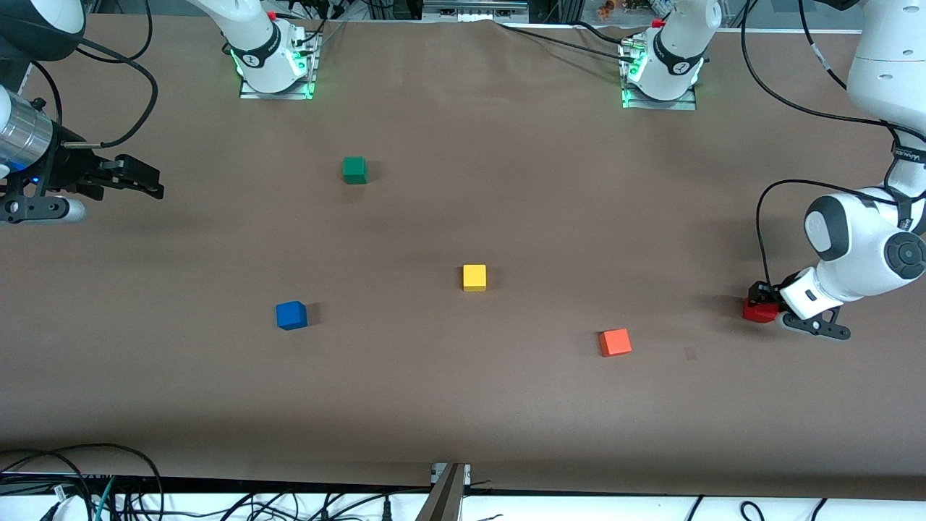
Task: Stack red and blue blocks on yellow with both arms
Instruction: 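Close the left gripper on the red cube and lift it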
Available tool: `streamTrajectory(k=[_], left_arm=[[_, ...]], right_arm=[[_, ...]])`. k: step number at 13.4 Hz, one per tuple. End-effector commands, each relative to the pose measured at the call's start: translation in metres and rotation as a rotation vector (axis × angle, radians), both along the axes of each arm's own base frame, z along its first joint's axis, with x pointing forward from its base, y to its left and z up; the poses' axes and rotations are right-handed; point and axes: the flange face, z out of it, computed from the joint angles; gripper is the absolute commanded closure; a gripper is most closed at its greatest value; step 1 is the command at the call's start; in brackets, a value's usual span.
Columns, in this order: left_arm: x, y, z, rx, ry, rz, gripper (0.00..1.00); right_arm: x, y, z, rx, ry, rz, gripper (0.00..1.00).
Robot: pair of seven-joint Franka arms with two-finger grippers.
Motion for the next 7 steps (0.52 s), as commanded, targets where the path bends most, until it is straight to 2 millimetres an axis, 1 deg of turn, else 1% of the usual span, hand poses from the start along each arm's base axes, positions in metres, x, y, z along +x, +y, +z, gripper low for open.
streamTrajectory(k=[1, 2, 3, 4, 5, 6, 7], left_arm=[[0.025, -0.029, 0.040, 0.006, -0.045, -0.068, 1.00], [0.033, -0.047, 0.052, -0.011, -0.050, -0.087, 1.00], [0.042, -0.071, 0.065, -0.033, -0.055, -0.090, 1.00], [0.052, -0.096, 0.080, -0.047, -0.060, -0.077, 1.00], [0.058, -0.129, 0.092, -0.051, -0.048, -0.067, 1.00], [0.063, -0.165, 0.104, -0.053, -0.033, -0.056, 1.00], [0.063, -0.199, 0.112, -0.055, -0.005, -0.014, 1.00]], right_arm=[[0.004, -0.001, 0.001, -0.003, -0.001, 0.011, 0.00], [0.007, -0.001, -0.008, -0.007, 0.014, 0.008, 0.00], [0.011, 0.000, -0.016, -0.011, 0.028, 0.008, 0.00], [0.012, 0.000, -0.018, -0.012, 0.030, 0.010, 0.00], [0.012, 0.000, -0.018, -0.015, 0.030, 0.010, 0.00], [0.016, 0.001, -0.030, -0.019, 0.051, 0.010, 0.00], [0.020, 0.004, -0.046, -0.025, 0.082, 0.011, 0.00]])
